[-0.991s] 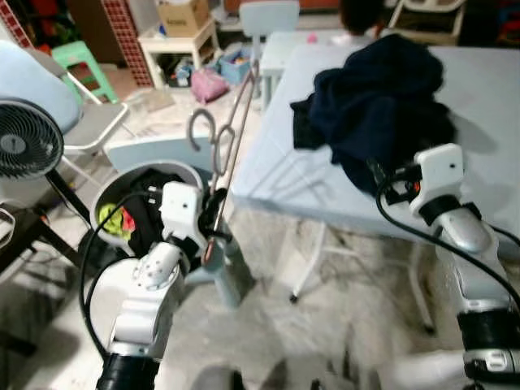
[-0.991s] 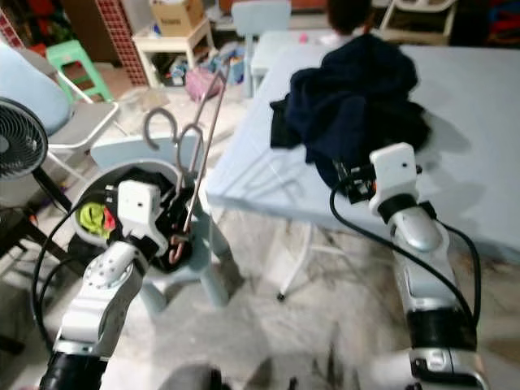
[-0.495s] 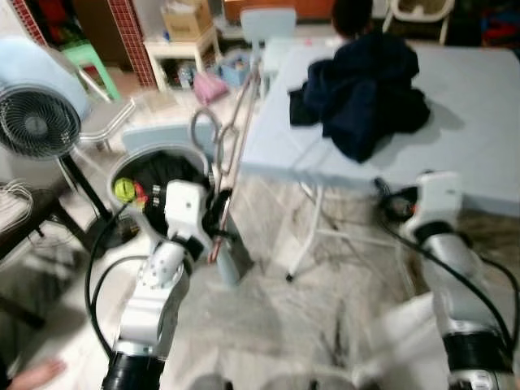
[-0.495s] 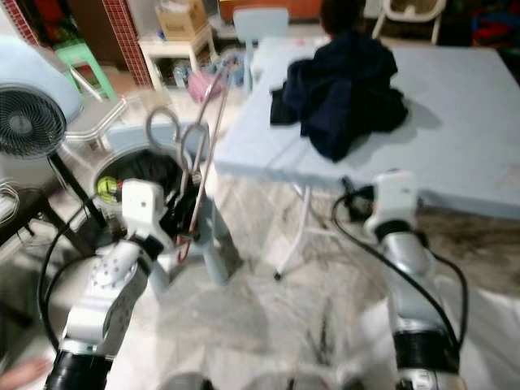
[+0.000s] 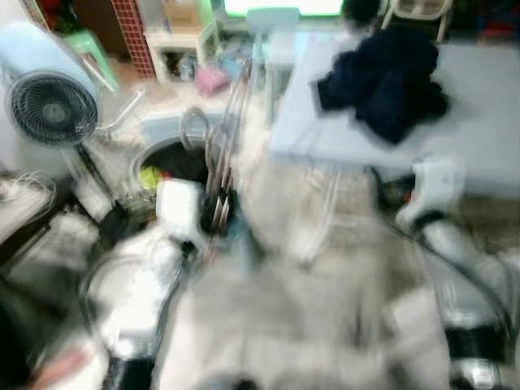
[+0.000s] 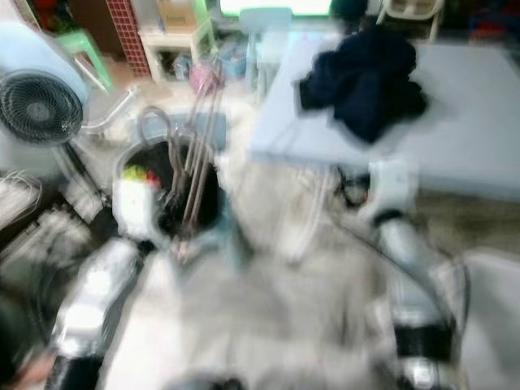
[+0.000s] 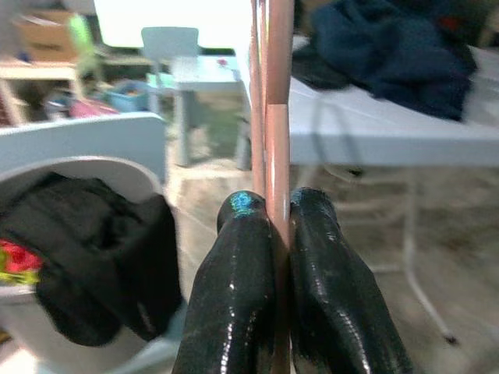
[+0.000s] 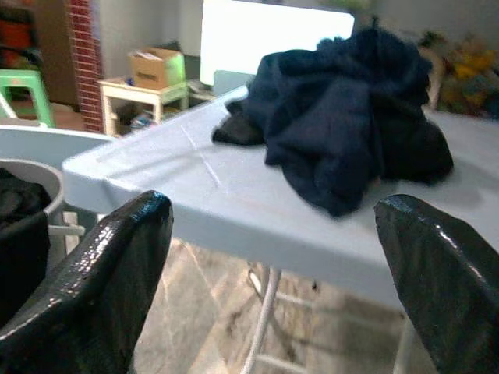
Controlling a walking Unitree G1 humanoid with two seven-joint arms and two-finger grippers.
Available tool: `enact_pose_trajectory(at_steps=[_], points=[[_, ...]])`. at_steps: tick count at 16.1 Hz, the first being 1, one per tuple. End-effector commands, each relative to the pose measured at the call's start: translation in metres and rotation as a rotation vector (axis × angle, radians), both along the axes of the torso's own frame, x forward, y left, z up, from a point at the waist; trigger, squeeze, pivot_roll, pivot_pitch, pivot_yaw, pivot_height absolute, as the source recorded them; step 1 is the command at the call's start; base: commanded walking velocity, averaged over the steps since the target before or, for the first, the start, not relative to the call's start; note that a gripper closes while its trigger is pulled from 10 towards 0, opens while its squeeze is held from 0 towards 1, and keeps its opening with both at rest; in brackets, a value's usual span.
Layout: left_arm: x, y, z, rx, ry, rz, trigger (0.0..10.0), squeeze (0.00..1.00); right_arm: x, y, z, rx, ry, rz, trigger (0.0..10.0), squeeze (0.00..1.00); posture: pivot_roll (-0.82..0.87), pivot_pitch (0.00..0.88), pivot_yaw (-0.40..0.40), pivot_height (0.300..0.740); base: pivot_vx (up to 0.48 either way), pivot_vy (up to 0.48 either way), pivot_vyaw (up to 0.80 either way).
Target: Hang hanger
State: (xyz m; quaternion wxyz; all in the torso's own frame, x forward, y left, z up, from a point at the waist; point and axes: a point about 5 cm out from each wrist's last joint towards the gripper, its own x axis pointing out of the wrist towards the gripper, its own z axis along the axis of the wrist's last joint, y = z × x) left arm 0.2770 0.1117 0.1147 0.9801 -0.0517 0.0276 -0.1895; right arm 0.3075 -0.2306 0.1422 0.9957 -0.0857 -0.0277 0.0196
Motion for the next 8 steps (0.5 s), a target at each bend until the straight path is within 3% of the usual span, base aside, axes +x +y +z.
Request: enact_pose_trajectory(at_steps=[1,6,8], points=[[0.004,0.006,0.006,0.017,-0.023,0.013,10.0,0.0,0.001,0.006,0.003,0.002,-0.011,0.024,10.0,0.0,-0.06,0.028,0.062,0.74,0.0,0.465,0.0],[0.002,0.005,0.003,0.022,-0.009,-0.004,10.0,0.0,-0.002,0.005,0.001,-0.017,-0.003,0.036,10.0,0.0,-0.07,0.025,0.06,0.74,0.0,0.469,0.0],[-0.003,0.001,-0.006,0.072,0.025,-0.07,10.0,0.0,-0.002,0.002,0.002,-0.071,-0.009,0.045,10.0,0.0,-0.07,0.023,0.059,0.74,0.0,0.133,0.0]])
